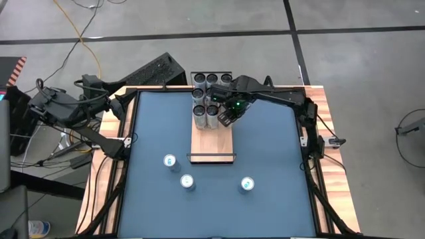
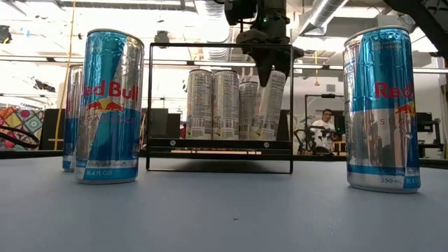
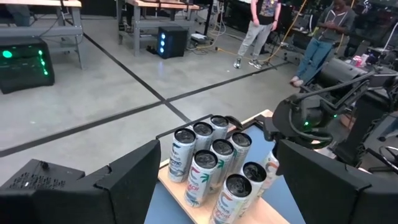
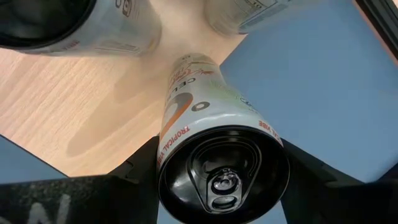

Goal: Place canned beverage on shelf
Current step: Put the white-yellow soda can on the shelf

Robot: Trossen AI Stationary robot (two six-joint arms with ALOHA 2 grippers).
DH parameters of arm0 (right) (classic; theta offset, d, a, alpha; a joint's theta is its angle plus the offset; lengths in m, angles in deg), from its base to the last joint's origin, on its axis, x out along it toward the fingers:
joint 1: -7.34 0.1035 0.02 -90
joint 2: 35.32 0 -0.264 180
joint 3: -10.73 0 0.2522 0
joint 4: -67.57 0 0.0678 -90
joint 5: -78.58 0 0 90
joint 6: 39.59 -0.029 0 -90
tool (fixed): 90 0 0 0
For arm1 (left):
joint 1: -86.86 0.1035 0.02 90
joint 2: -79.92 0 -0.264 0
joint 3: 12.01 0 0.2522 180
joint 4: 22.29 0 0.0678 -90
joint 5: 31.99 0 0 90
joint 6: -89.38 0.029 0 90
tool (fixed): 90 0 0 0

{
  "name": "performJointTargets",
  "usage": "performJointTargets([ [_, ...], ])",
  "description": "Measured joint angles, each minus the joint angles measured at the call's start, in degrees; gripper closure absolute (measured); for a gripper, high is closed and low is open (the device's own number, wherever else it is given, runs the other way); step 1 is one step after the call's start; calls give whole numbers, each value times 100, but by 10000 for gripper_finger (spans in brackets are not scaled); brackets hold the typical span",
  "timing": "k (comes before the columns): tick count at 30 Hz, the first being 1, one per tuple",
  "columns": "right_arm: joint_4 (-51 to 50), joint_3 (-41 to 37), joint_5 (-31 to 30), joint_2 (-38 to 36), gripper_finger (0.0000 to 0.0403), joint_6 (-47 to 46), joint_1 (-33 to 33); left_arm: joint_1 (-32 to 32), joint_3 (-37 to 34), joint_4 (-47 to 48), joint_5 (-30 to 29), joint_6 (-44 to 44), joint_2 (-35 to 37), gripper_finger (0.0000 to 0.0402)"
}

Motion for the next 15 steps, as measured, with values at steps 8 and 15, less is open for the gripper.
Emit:
performJointTargets([
  [8, 203, 287, -4, 20, 165, 68, -45, 0, 1, 0, -27, 8, 1, 93],
  [15, -69, 319, 48, 20, 164, 81, -112, 0, 2, 0, -26, 3, -2, 93],
])
